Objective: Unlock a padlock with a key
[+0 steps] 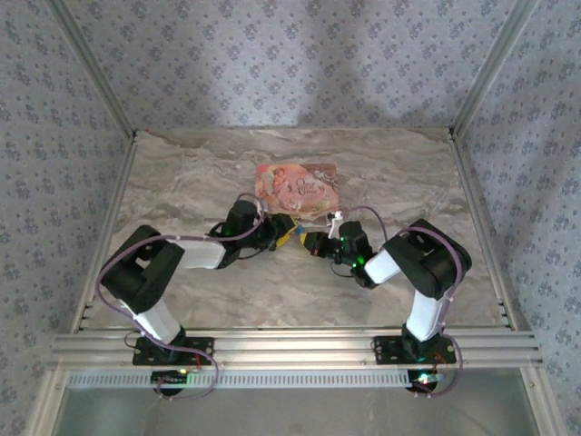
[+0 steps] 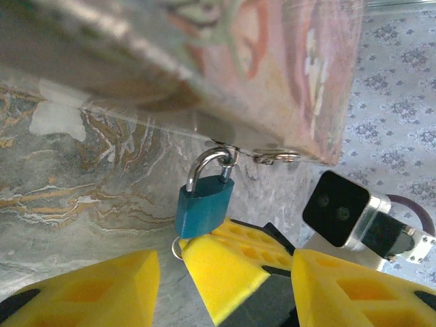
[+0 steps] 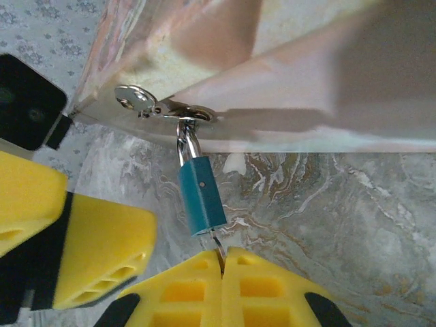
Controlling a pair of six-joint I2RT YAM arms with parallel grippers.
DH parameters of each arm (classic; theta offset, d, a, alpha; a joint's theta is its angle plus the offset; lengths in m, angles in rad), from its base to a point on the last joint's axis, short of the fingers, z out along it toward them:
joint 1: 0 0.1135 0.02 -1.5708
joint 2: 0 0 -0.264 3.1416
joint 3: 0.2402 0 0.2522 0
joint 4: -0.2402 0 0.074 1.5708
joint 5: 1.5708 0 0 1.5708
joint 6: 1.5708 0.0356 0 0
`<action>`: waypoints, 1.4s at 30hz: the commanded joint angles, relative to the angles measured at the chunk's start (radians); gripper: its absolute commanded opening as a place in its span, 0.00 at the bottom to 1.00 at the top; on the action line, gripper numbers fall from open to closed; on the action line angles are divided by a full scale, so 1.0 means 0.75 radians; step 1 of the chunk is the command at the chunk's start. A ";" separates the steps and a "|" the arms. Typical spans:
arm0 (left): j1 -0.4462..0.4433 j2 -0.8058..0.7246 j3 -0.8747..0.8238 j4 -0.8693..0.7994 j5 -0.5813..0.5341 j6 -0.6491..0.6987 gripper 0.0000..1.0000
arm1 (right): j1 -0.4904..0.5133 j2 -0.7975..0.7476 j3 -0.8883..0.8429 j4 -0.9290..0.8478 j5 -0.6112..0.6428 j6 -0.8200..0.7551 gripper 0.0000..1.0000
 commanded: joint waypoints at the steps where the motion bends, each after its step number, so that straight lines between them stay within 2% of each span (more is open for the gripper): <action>1: -0.012 0.047 0.012 0.060 -0.016 -0.029 0.53 | 0.012 -0.059 0.038 -0.039 -0.008 0.060 0.00; 13: -0.048 0.149 0.065 0.109 -0.028 -0.052 0.44 | 0.014 -0.098 0.073 -0.099 -0.026 0.127 0.00; 22: -0.072 0.155 0.050 0.037 -0.124 -0.020 0.44 | 0.009 -0.121 0.088 -0.128 -0.007 0.147 0.00; 30: -0.092 0.130 0.036 -0.041 -0.214 -0.009 0.51 | 0.008 -0.111 0.092 -0.125 -0.001 0.158 0.00; 36: -0.101 0.165 0.056 -0.019 -0.205 -0.040 0.44 | 0.007 -0.111 0.094 -0.114 -0.007 0.183 0.00; 42: -0.114 0.188 0.077 -0.042 -0.226 -0.073 0.43 | 0.004 -0.112 0.095 -0.103 -0.003 0.229 0.00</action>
